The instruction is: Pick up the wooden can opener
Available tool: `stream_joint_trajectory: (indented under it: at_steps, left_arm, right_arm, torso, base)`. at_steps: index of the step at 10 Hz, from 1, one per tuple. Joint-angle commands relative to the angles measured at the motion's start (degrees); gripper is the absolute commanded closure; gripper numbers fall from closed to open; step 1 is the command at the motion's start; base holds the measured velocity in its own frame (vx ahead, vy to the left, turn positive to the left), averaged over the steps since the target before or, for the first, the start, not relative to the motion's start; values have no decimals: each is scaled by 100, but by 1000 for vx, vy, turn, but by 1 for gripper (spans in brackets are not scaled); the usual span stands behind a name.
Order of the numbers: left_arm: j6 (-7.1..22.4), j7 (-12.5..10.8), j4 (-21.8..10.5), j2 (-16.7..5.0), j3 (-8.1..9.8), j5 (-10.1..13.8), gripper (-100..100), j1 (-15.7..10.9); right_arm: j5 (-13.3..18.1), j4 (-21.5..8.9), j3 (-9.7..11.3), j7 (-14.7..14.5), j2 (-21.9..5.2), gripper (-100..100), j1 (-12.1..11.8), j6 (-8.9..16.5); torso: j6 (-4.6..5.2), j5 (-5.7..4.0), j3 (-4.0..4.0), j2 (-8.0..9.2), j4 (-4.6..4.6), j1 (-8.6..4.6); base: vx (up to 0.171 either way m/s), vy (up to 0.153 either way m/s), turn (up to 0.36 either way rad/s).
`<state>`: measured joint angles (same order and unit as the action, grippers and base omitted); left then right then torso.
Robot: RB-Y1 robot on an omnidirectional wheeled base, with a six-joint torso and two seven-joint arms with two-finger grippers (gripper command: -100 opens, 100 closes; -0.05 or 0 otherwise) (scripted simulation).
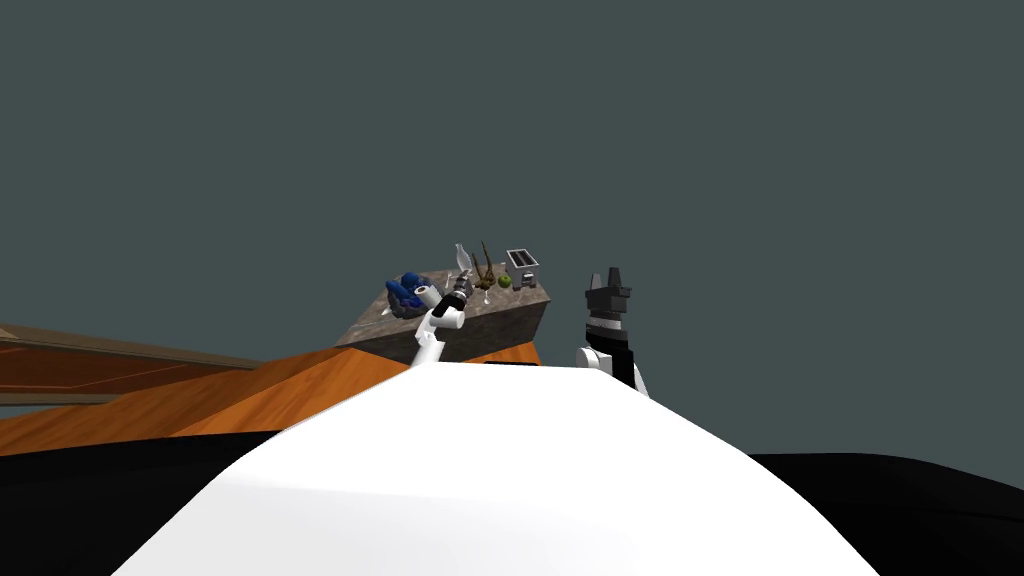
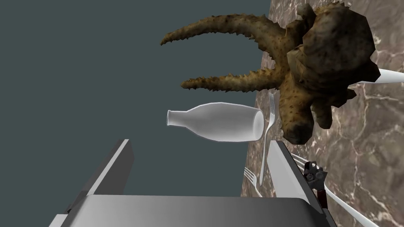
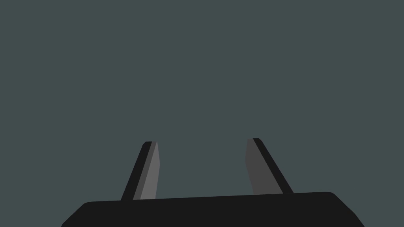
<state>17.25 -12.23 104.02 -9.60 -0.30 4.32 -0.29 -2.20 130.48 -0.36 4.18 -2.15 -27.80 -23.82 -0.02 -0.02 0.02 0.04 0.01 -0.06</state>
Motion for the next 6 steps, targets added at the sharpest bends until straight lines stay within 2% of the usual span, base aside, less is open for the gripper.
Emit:
stream_joint_trajectory:
  at_steps: [1, 2, 3, 4, 5, 6]
  left_arm:
    - [286, -120, -151, -14, 5, 62, -100, -195]
    - [390, -120, -151, -14, 5, 62, -100, -195]
    - [583, -228, -309, -43, 14, 126, -100, -378]
    - [672, -228, -309, -43, 14, 126, -100, -378]
    - [870, -334, -466, -77, 22, 193, -100, -559]
    - [949, -334, -466, -77, 22, 193, -100, -559]
  right_arm:
    - [0, 0, 0, 0, 0, 0, 0, 0]
    - [0, 0, 0, 0, 0, 0, 0, 0]
    - [0, 0, 0, 0, 0, 0, 0, 0]
    - [0, 0, 0, 0, 0, 0, 0, 0]
    - [0, 0, 0, 0, 0, 0, 0, 0]
    - [0, 0, 0, 0, 0, 0, 0, 0]
  torso:
    - [0, 0, 0, 0, 0, 0]
    - [1, 0, -1, -1, 0, 0]
    - [-1, 0, 0, 0, 0, 2]
    - [0, 1, 0, 0, 0, 3]
    - [-1, 1, 0, 0, 0, 4]
    - [0, 1, 0, -1, 0, 4]
  base:
    - [-9, -17, -23]
    - [-9, -12, -15]
    - [-13, -12, -23]
    - [-10, -9, -12]
    - [-12, -8, -22]
    - [-9, -6, -13]
